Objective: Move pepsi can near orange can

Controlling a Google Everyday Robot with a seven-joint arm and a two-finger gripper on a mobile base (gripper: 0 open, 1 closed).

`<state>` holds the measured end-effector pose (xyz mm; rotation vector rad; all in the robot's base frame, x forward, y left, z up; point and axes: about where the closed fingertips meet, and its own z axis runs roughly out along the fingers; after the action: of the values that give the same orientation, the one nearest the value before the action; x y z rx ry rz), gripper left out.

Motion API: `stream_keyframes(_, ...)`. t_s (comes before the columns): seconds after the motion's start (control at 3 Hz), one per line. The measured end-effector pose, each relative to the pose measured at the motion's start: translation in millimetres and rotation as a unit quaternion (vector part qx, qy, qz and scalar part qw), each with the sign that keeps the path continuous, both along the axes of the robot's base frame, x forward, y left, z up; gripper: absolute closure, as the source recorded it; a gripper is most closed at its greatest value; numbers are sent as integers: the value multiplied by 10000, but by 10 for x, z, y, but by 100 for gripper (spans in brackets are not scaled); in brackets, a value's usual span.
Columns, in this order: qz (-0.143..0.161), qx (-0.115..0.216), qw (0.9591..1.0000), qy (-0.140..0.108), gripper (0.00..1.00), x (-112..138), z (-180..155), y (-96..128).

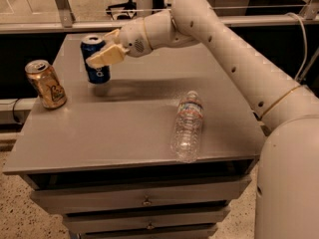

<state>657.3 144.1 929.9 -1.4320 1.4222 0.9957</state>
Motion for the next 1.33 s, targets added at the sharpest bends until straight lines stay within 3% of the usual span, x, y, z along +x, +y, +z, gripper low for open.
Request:
stream_keyframes(1.0, 438, -15, 9989, -193, 96, -186, -130, 490)
stream_keyframes(1.33, 502, -22, 9985, -219, 74, -197, -159, 549)
